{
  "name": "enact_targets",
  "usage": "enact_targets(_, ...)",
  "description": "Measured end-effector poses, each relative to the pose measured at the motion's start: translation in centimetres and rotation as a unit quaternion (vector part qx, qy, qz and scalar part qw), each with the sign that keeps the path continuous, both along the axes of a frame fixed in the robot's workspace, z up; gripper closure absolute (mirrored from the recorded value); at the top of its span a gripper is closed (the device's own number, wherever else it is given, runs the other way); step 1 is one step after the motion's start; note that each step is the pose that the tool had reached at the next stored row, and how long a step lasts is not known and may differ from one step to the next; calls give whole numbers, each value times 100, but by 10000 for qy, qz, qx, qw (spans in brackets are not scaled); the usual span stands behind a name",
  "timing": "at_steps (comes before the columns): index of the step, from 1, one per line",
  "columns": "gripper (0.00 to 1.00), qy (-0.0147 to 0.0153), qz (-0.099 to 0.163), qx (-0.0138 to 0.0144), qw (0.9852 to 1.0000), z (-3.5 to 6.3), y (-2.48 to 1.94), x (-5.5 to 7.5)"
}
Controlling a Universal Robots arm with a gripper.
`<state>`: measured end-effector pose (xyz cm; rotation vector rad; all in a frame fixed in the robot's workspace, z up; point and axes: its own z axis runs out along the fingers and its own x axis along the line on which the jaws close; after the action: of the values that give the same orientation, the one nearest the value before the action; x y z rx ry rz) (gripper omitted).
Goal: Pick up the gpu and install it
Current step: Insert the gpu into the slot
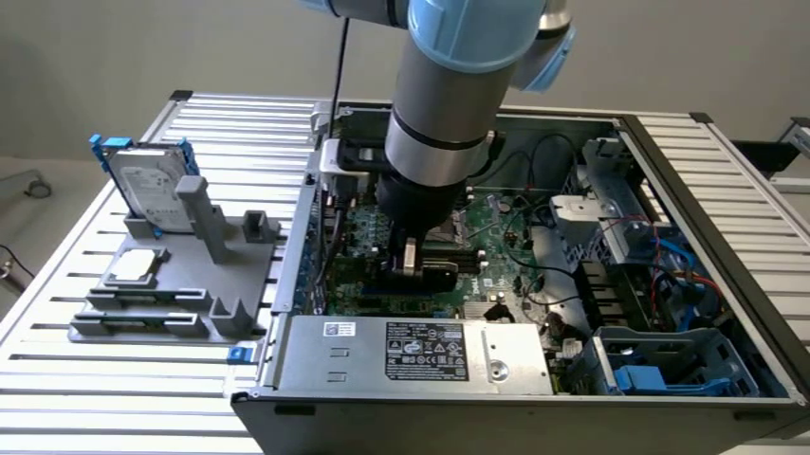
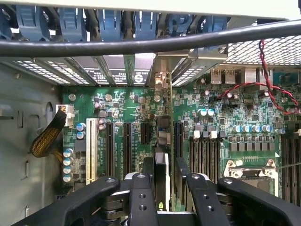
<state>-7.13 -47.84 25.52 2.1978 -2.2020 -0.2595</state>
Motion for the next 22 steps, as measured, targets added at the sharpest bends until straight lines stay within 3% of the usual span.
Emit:
enact_targets(6, 67, 21, 0, 1, 10000, 58, 0, 2)
enact_targets(17, 67, 37, 1, 1, 10000, 304, 0, 21)
enact_targets(20, 76, 37, 0, 1, 10000, 353, 0, 34)
enact_targets(22, 88, 37, 0, 1, 10000, 382, 0, 40)
